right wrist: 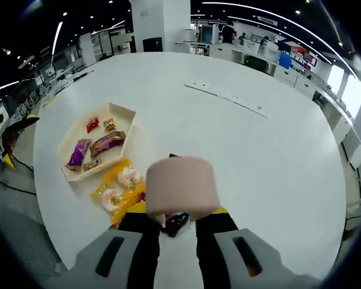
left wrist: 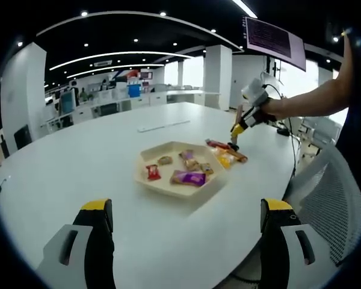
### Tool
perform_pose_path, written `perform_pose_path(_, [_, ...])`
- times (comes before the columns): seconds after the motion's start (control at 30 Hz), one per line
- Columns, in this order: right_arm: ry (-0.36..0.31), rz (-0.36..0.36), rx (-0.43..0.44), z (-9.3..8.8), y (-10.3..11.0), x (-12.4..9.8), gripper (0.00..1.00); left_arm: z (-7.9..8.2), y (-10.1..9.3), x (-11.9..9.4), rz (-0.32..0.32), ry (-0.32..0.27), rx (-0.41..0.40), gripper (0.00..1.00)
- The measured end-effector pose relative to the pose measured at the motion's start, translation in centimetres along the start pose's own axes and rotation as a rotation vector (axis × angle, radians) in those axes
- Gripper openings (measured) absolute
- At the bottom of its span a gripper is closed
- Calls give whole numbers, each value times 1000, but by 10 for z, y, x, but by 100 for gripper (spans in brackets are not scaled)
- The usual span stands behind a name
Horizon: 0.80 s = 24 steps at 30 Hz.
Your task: Place the target food into the container with the food tongs after gripping and lifting it, then release it inside without dropping or visibly crushing the food.
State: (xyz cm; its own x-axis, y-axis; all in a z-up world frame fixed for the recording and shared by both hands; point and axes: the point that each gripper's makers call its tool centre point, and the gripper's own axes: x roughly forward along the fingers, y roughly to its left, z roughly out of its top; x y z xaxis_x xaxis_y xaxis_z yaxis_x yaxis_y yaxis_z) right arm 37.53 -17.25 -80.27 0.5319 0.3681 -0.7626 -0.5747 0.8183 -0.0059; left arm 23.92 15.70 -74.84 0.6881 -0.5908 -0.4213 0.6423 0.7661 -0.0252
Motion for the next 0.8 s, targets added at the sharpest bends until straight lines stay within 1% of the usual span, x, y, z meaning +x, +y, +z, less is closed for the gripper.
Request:
perform_pose_path(0.07, [13,-8,1,-3,2,3,22,0,0,0,0,0,2,99])
perform_pose_path(0.23, [13,-22,-37,-3,-1,4,21,0,0,0,-1,1,1,99])
perform_pose_path(0.3, [10,-44,-29,-3,-6,3,22,0,-1,0,-1,2,2,99])
perform_pose_path(0.4, [9,-35,-8,-5,-8,1,22,0,-1,0,-2,3,2,99])
perform_pose_path(0.5, [11,-49,-8,-5,-10,0,23,-1,-1,0,-3,2,2,99])
perform_pose_path(0.63, [11,-48,-10,-7,-10,1,23,-1,-2,1,-7,6,3,99])
perform_pose_path(0.7, [12,-44,-27,-7,-8,2,22,-1,-2,1,-7,7,4,99])
perform_pose_path(0.73, [15,-37,-59,-7,-7,2,20,-1,-2,1,-8,7,4,99])
perform_pose_path(0.77, [29,-29,-147,-8,-5,4,19,-2,-2,1,-9,8,3,99])
perform_pose_path(0.8, [28,-23,-178,-7,-2,5,19,-2,-2,1,-9,9,5,99])
